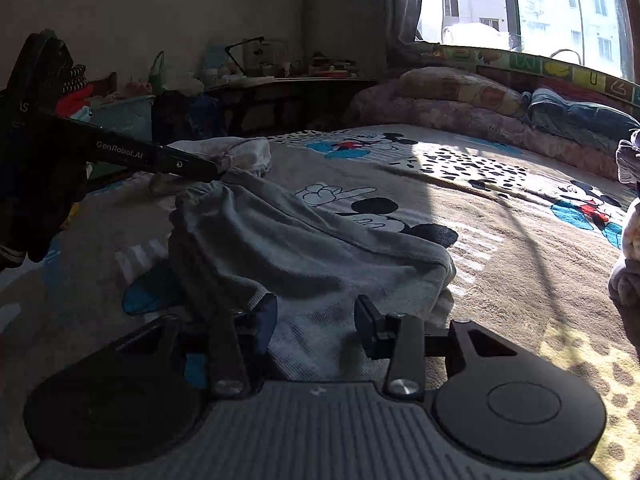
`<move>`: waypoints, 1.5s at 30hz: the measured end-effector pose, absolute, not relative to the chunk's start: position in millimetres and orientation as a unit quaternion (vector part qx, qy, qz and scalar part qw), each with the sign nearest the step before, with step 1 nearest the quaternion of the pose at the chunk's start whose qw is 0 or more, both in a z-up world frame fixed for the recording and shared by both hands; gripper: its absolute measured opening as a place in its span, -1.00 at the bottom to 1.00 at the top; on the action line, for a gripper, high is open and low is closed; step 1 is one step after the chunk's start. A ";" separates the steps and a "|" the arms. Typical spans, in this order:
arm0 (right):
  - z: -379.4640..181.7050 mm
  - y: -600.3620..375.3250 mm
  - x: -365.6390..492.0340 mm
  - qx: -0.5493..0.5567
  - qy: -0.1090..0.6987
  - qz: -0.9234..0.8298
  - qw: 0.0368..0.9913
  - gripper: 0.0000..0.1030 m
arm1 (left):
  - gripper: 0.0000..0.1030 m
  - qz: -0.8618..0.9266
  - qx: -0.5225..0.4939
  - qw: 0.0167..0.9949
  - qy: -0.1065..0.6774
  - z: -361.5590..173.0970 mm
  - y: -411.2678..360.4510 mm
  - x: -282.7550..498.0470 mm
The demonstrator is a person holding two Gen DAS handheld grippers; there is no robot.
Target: Fold clothes
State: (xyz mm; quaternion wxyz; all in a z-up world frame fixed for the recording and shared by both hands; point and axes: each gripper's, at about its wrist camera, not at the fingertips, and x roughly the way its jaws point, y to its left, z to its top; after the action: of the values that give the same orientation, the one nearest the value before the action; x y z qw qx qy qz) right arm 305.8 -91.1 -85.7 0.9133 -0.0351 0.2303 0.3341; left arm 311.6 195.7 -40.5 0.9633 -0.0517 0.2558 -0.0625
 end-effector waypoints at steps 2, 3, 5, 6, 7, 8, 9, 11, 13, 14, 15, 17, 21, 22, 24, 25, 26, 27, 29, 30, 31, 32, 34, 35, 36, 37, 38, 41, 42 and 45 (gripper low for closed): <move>-84.8 -89.3 300.3 -0.038 0.222 0.330 0.917 -0.17 | -0.23 -0.078 -0.119 0.954 0.262 -45.4 214.1 314.4; -84.4 -88.5 297.5 -0.040 0.218 0.328 0.918 -0.17 | -0.23 -0.087 -0.143 0.949 0.269 -49.1 219.8 316.2; -87.4 -84.0 293.4 -0.060 0.209 0.323 0.921 -0.17 | -0.23 -0.087 -0.131 0.945 0.288 -59.0 211.9 319.1; -89.8 -81.6 292.2 -0.070 0.212 0.325 0.919 -0.17 | -0.41 -0.079 -0.125 0.945 0.291 -63.8 208.1 321.0; -92.4 -79.1 291.0 -0.081 0.215 0.326 0.917 -0.17 | -0.68 -0.066 -0.125 0.947 0.290 -69.1 204.8 323.6; -94.4 -76.6 288.7 -0.092 0.219 0.327 0.915 -0.17 | -0.69 -0.055 -0.134 0.948 0.283 -69.3 205.8 323.0; -96.5 -74.2 286.4 -0.104 0.223 0.327 0.912 -0.17 | -0.83 -0.054 -0.148 0.950 0.269 -61.3 209.2 319.6; -100.2 -67.9 284.3 -0.128 0.238 0.327 0.905 -0.17 | -0.83 -0.064 -0.166 0.954 0.240 -41.3 218.2 312.0; -102.9 -59.2 286.6 -0.154 0.256 0.327 0.897 -0.14 | -0.83 -0.059 -0.143 0.952 0.264 -48.0 215.4 319.3; -102.3 -56.0 286.9 -0.161 0.259 0.328 0.894 -0.09 | -0.84 -0.057 -0.130 0.948 0.287 -57.2 213.1 325.9; -100.4 -55.5 287.4 -0.166 0.266 0.328 0.891 -0.08 | -0.82 -0.054 -0.118 0.943 0.306 -65.2 212.1 330.4; -94.4 -56.1 287.6 -0.170 0.281 0.333 0.884 -0.08 | -0.63 -0.051 -0.109 0.939 0.322 -70.9 215.7 328.5; -74.3 -66.7 280.1 -0.151 0.263 0.352 0.885 -0.09 | 0.04 -0.045 -0.098 0.965 0.238 -31.2 220.4 307.5; -70.5 -67.3 277.6 -0.151 0.248 0.350 0.891 -0.09 | 0.04 -0.047 -0.096 0.969 0.224 -27.3 218.0 304.4; -71.4 -63.4 274.1 -0.168 0.233 0.350 0.892 -0.08 | 0.04 -0.069 -0.086 0.975 0.195 -24.2 209.2 300.7; -76.4 -58.8 273.1 -0.186 0.235 0.352 0.887 -0.08 | 0.04 -0.076 -0.079 0.973 0.202 -27.6 204.3 303.4; -86.4 -52.1 266.8 -0.226 0.233 0.355 0.877 -0.08 | 0.04 -0.079 -0.064 0.969 0.224 -36.4 198.4 309.1; -96.5 -45.4 260.3 -0.267 0.230 0.357 0.865 -0.07 | 0.03 -0.083 -0.049 0.965 0.245 -45.2 192.5 314.8; -109.4 -38.7 240.1 -0.338 0.190 0.345 0.855 -0.04 | 0.03 -0.089 -0.020 0.953 0.288 -62.8 180.7 326.3; -109.5 -36.8 231.4 -0.355 0.173 0.338 0.854 -0.04 | 0.03 -0.086 -0.002 0.949 0.304 -70.6 175.5 330.6; -109.3 -34.9 222.8 -0.372 0.156 0.330 0.853 -0.06 | 0.03 -0.075 0.017 0.949 0.305 -73.2 172.6 330.4; -107.7 -33.7 219.3 -0.374 0.142 0.329 0.855 -0.08 | 0.03 -0.074 0.024 0.953 0.292 -68.5 171.2 327.6; -104.3 -31.3 212.6 -0.375 0.115 0.327 0.860 -0.05 | 0.03 -0.077 0.033 0.961 0.263 -58.4 169.3 321.4; -102.6 -30.0 209.2 -0.376 0.101 0.326 0.862 0.01 | 0.03 -0.089 0.020 0.966 0.241 -51.8 170.7 317.0; -107.2 -25.9 217.6 -0.379 0.139 0.335 0.851 0.14 | 0.03 -0.100 0.010 0.969 0.226 -47.4 171.3 314.1; -112.0 -21.7 226.5 -0.382 0.179 0.345 0.839 0.15 | 0.03 -0.108 0.006 0.968 0.228 -48.4 170.4 314.7; -104.0 -26.4 234.2 -0.348 0.201 0.359 0.842 0.06 | 0.03 -0.112 0.006 0.964 0.241 -52.2 168.2 317.4; -71.0 -50.1 251.0 -0.237 0.225 0.403 0.855 -0.02 | 0.03 -0.103 0.070 0.949 0.290 -77.5 154.5 325.9; -58.6 -59.5 255.5 -0.198 0.226 0.417 0.858 -0.03 | 0.03 -0.105 0.076 0.951 0.280 -74.9 153.6 323.7; -50.1 -75.1 289.7 -0.142 0.218 0.384 0.886 -0.03 | 0.03 -0.109 0.078 0.960 0.246 -66.4 154.3 318.0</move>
State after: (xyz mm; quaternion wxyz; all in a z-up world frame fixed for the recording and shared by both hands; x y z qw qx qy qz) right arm 289.7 -75.1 -50.1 0.8857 -0.1424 0.2184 0.3842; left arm 318.0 154.3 -66.4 0.9600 0.0775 0.2461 -0.1090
